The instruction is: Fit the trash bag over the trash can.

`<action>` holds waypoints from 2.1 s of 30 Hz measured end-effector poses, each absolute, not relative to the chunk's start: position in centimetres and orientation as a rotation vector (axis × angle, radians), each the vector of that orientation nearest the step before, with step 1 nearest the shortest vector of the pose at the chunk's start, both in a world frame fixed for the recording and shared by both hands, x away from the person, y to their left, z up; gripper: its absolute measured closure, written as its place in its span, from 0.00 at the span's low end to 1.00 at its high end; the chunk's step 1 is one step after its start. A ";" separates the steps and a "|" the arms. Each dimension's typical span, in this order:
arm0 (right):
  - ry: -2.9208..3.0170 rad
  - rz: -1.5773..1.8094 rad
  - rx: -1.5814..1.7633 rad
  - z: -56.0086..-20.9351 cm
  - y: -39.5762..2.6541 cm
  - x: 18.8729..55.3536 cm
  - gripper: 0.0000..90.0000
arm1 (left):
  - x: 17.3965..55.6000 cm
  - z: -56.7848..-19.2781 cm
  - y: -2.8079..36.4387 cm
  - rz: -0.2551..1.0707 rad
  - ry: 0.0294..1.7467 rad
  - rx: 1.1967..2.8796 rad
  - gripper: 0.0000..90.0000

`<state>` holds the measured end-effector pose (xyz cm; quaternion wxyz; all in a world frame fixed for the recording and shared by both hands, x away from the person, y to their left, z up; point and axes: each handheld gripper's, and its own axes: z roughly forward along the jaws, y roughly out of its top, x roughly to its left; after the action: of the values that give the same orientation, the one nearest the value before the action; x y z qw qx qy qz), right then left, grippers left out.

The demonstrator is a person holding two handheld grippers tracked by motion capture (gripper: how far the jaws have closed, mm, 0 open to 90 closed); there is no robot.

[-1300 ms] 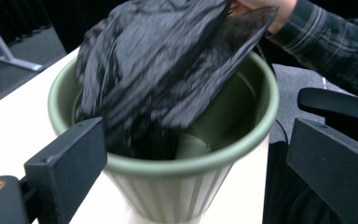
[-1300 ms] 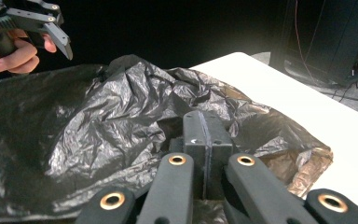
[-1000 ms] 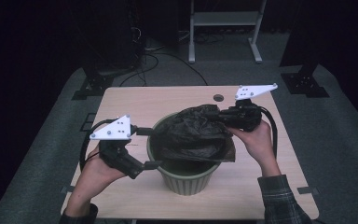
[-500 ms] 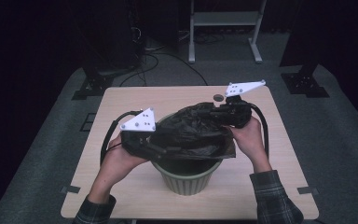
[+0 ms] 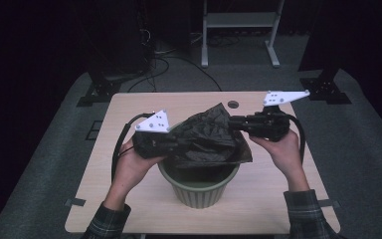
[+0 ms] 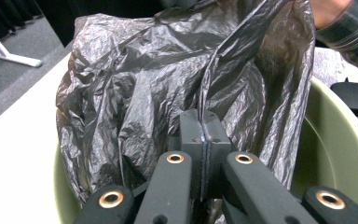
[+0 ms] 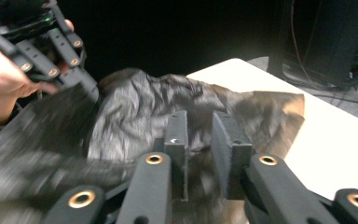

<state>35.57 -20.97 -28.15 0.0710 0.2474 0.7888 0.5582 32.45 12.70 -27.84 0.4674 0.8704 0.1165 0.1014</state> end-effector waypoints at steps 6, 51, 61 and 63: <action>2.335 1.686 0.775 -28.8 -24.0 33.2 0.77 | 32.8 -28.2 12.7 0.241 0.310 2.127 1.00; 2.241 1.684 0.798 -31.8 -30.6 26.7 1.00 | 32.2 -28.7 20.7 0.218 0.491 2.006 1.00; 2.200 1.628 0.894 -33.2 -33.2 26.7 1.00 | 32.0 -30.7 25.0 0.232 0.615 1.964 1.00; 2.189 1.607 0.920 -33.5 -33.6 26.8 1.00 | 32.0 -31.0 25.7 0.239 0.647 1.957 1.00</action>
<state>26.77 -33.60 -33.48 0.1369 0.3180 0.7563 0.5552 32.02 25.70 -31.02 0.5086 0.8120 0.2684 0.0993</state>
